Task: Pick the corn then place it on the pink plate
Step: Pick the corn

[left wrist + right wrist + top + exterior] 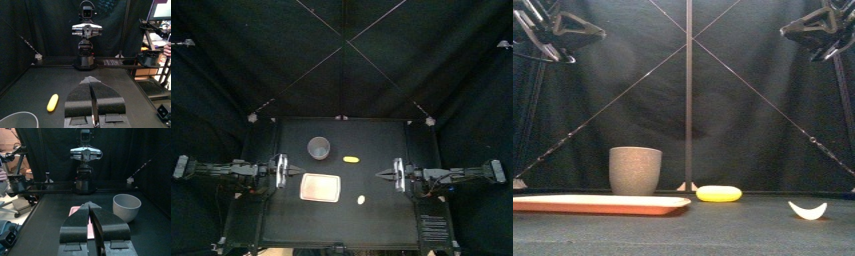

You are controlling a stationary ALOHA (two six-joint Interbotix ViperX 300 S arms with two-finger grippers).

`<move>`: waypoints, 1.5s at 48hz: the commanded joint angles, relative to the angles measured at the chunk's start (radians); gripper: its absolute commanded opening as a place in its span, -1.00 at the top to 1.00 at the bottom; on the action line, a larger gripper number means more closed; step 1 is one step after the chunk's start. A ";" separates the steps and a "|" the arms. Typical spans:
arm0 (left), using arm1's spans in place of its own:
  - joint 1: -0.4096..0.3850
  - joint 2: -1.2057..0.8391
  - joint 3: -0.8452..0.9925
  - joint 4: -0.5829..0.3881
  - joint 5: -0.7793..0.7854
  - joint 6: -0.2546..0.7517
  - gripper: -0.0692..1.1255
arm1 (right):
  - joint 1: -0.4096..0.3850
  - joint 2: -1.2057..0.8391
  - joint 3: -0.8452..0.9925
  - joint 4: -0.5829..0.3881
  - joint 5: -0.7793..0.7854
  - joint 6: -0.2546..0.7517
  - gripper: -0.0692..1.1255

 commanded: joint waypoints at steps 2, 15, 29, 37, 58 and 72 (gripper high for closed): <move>0.003 -0.006 -0.003 -0.002 0.000 0.003 0.96 | -0.041 0.051 -0.009 0.018 -0.012 0.008 0.89; 0.005 -0.025 -0.011 0.000 0.000 0.003 0.95 | -0.179 0.295 -0.074 0.118 0.008 0.051 0.73; 0.005 -0.025 -0.008 0.002 0.000 0.003 0.95 | -0.201 0.581 -0.258 0.081 0.279 0.044 0.31; 0.005 -0.026 -0.008 0.002 0.000 0.003 0.95 | -0.224 0.706 -0.425 -0.003 0.624 0.044 0.03; 0.005 -0.026 0.002 0.003 0.002 0.005 0.95 | -0.284 0.956 -0.666 -0.127 0.844 0.028 -0.57; 0.005 -0.026 0.003 0.011 0.002 0.005 0.95 | -0.331 1.081 -0.765 -0.132 0.822 0.025 -0.87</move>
